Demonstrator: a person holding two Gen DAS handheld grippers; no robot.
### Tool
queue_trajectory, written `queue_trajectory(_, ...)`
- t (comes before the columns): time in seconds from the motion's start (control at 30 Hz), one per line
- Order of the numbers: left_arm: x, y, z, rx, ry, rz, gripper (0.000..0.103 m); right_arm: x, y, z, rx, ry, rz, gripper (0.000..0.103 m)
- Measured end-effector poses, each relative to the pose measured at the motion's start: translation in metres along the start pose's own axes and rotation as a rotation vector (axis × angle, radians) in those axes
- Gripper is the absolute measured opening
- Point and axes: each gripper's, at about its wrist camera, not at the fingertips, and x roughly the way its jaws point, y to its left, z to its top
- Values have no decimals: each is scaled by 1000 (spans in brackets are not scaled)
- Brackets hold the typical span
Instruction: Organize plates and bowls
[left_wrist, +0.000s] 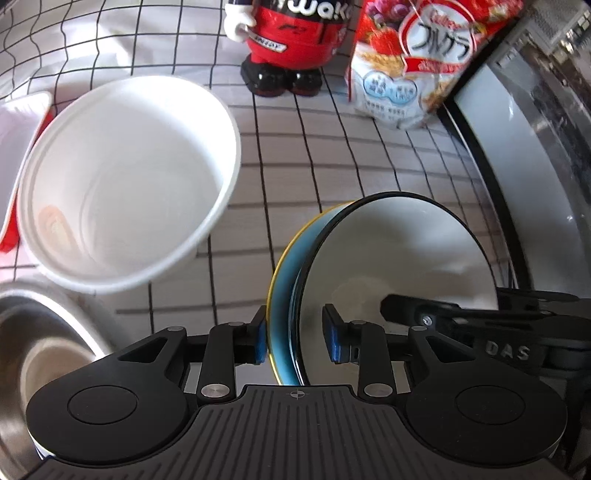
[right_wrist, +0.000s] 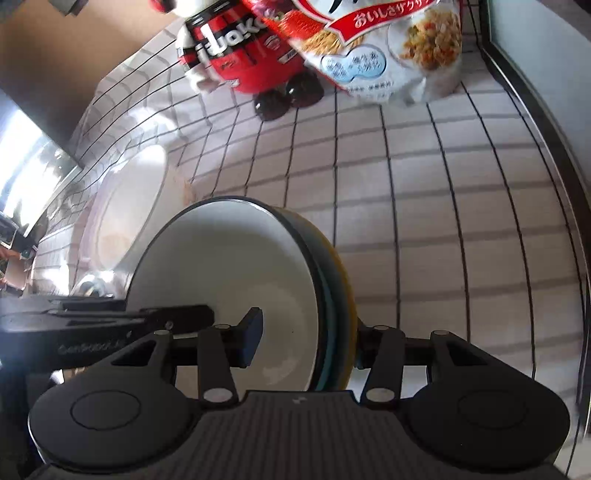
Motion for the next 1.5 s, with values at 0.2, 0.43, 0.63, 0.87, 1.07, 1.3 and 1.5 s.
queue_trajectory(0.2,8,0,25,-16,-34,28,32,14,-4,31,1,-35,-18,48)
queue_trajectory(0.43,-7,3,26,-2,-61,22,28,4,3,34,-23,-79,-66,48)
queue_trajectory(0.63,-59,14,22,38,-139,-34,27,-38,32,38,-76,-199,-180,48)
queue_trajectory(0.87,-120,86,39,-85,-314,-37,27,-59,98,63,-162,-227,-162,48)
queue_trajectory(1.07,-107,149,67,-181,-287,76,27,-13,147,92,-198,-89,-118,48)
queue_trajectory(1.3,-64,173,69,-210,-174,56,27,46,162,98,-210,22,-206,47)
queue_trajectory(1.5,-42,175,66,-202,-122,-2,28,85,170,96,-228,113,-209,19)
